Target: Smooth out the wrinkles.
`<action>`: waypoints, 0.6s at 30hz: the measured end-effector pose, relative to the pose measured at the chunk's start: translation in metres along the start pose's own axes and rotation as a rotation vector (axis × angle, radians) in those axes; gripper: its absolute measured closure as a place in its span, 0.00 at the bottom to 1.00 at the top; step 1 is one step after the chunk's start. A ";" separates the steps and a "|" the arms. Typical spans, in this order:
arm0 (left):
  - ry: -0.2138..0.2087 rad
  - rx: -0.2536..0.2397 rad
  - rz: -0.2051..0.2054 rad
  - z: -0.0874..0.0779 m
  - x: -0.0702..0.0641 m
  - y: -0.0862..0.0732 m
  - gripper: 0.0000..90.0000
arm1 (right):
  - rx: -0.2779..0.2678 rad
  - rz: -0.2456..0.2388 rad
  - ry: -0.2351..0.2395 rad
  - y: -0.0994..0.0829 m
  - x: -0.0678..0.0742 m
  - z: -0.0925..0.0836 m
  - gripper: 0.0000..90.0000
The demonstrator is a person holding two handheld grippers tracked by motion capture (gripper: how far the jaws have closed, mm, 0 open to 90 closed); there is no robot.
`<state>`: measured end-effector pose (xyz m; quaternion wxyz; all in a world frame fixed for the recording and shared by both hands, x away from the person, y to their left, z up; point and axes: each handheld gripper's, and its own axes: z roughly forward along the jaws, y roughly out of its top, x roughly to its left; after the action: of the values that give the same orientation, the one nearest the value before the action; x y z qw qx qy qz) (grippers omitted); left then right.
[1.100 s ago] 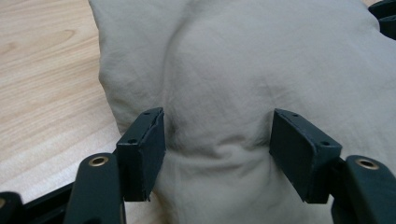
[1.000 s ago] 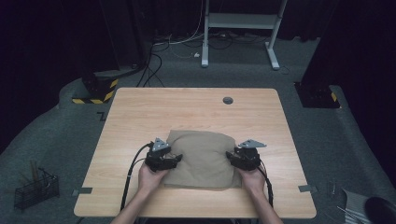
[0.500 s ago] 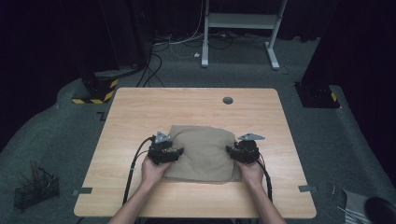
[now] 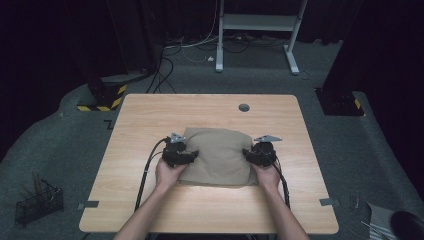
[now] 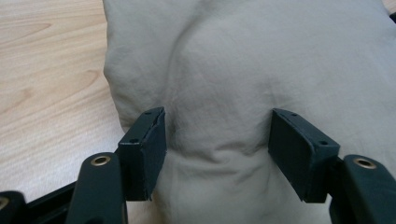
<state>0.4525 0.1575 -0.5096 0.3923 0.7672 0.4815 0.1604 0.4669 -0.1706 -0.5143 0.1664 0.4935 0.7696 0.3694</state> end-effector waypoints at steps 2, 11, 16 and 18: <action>0.004 -0.009 -0.008 0.003 0.001 0.001 0.41 | -0.016 0.020 0.004 -0.001 -0.004 0.003 0.61; 0.009 -0.017 -0.040 0.012 0.005 0.005 0.41 | 0.001 0.028 -0.029 0.013 -0.008 0.014 0.62; 0.012 -0.011 -0.029 0.010 0.007 0.008 0.40 | -0.003 0.032 -0.033 0.014 -0.009 0.013 0.60; 0.013 -0.015 -0.028 0.007 0.008 0.007 0.39 | -0.013 0.039 -0.027 0.013 -0.011 0.010 0.60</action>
<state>0.4647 0.1594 -0.5101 0.3974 0.7563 0.4934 0.1635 0.4859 -0.1730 -0.5126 0.1727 0.5121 0.7552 0.3710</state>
